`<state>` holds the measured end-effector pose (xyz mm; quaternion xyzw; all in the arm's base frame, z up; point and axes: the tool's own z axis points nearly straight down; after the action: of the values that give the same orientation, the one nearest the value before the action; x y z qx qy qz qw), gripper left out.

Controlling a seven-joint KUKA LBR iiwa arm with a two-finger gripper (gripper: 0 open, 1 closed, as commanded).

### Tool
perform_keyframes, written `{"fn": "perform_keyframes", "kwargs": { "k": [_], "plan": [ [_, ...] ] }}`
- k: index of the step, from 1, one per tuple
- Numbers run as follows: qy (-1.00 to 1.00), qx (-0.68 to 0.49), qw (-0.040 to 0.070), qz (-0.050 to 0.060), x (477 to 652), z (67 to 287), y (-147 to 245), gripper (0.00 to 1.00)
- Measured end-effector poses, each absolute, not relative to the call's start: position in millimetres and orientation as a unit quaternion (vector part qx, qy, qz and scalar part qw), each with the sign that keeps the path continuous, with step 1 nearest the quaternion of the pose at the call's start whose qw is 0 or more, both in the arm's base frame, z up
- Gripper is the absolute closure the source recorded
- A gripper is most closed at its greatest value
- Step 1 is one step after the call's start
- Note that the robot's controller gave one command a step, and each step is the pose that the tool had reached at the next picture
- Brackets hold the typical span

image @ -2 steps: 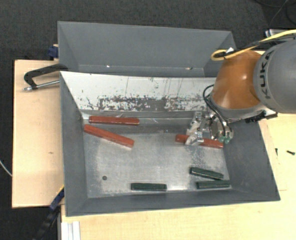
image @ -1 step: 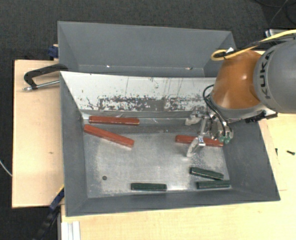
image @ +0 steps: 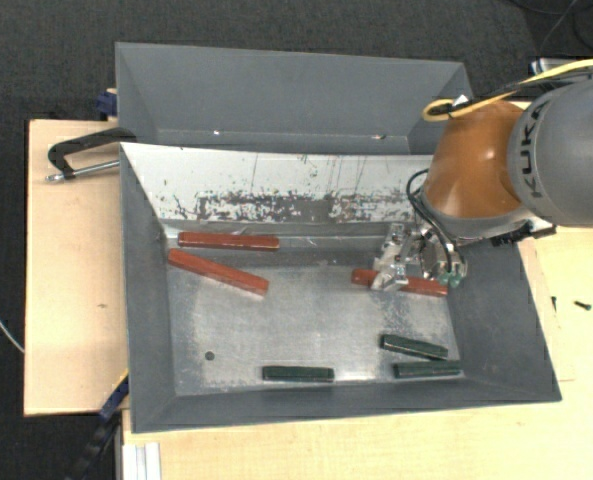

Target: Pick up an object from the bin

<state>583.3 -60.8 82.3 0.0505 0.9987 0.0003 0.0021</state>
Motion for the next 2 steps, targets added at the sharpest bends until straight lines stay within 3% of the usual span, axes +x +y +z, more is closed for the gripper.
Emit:
{"fn": "perform_keyframes", "kwargs": {
  "k": [1,2],
  "plan": [
    [0.999,0.051,0.002,0.000,583.3,82.3,-60.8,0.00],
    [0.999,0.051,0.002,0.000,583.3,82.3,-60.8,1.00]
  ]
}}
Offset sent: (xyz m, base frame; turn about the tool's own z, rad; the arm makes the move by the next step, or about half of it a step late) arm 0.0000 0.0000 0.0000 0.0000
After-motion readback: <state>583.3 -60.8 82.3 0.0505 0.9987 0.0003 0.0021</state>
